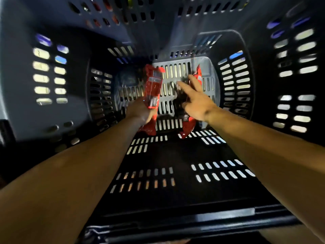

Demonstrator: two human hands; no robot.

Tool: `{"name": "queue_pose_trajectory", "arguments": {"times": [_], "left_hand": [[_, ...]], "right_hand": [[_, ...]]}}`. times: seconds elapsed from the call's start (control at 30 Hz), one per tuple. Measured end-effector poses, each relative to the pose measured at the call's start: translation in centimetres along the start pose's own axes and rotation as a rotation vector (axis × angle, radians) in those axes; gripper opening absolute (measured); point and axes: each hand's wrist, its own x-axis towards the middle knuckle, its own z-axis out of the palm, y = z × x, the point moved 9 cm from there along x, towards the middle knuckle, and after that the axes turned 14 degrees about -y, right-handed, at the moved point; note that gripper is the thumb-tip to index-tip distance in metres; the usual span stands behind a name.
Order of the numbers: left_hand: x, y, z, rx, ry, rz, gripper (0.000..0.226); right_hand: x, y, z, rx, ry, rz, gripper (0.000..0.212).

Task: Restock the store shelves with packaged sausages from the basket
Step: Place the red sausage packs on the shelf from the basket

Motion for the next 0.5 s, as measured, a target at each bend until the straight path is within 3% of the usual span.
{"name": "queue_pose_trajectory", "arguments": {"times": [0.13,0.27,0.4,0.5], "left_hand": [[-2.5,2.7,-0.8,-0.129,-0.049,0.122,0.013],[-5.5,4.2,-1.5,-0.442,-0.050,0.199,0.028],[-9.4,6.2,-2.5,-0.649,-0.027,0.329,0.013],[-12.9,7.4,-2.6,-0.795,-0.124,0.406,0.023]], "right_hand": [[-2.5,-1.5,-1.1,0.067,-0.027,-0.035,0.094],[-6.1,-3.8,-2.9,0.148,0.047,-0.108,0.089],[-11.7,-6.5,-4.1,0.326,0.129,-0.267,0.034],[-15.4,-8.2,-4.2,0.248,0.186,-0.298,0.015]]}}
